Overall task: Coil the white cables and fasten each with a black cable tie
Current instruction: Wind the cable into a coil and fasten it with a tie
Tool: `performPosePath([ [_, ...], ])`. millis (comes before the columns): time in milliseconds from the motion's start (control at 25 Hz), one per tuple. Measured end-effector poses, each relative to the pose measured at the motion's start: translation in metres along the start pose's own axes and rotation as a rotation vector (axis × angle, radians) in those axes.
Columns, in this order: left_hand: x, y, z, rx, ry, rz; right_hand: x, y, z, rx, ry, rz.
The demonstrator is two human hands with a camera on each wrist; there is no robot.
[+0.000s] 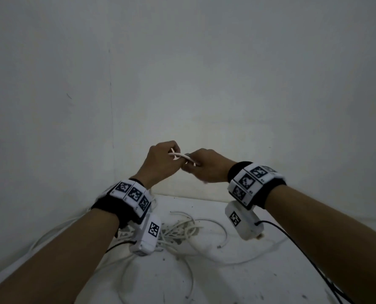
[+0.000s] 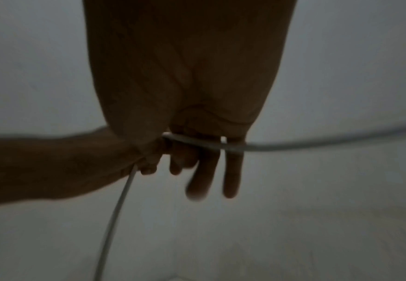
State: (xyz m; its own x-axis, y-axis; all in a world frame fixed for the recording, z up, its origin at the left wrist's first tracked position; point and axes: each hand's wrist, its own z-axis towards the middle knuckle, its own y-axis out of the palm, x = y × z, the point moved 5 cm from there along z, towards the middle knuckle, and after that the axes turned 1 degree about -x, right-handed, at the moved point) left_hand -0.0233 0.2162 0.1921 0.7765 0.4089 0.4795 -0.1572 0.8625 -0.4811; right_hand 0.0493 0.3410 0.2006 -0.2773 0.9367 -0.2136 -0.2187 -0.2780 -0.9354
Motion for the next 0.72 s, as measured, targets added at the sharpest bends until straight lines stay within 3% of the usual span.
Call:
performPosePath([
  [80,-0.028,0.001,-0.010,-0.013,-0.220,-0.141,0.009,-0.023,-0.003,0.226,0.060,0.262],
  [200,-0.086,0.016,-0.050,-0.201,-0.509,-0.235,0.046,-0.068,-0.014,0.658,0.196,0.484],
  [360,-0.117,0.036,-0.084,-0.336,-0.634,-0.065,0.081,-0.073,-0.018,0.825,0.290,0.511],
  [440,-0.115,0.039,-0.092,-0.332,-0.802,-0.196,0.095,-0.060,-0.018,0.796,0.362,0.473],
  [560,-0.098,0.045,-0.091,-0.292,-0.971,-0.832,0.105,-0.043,-0.017,0.603,0.452,0.184],
  [640,-0.084,0.040,-0.077,-0.134,-0.945,-1.310,0.103,-0.027,-0.017,0.413,0.454,0.034],
  [720,-0.075,0.032,-0.059,0.031,-0.852,-1.540,0.094,0.000,-0.019,0.152,0.405,-0.080],
])
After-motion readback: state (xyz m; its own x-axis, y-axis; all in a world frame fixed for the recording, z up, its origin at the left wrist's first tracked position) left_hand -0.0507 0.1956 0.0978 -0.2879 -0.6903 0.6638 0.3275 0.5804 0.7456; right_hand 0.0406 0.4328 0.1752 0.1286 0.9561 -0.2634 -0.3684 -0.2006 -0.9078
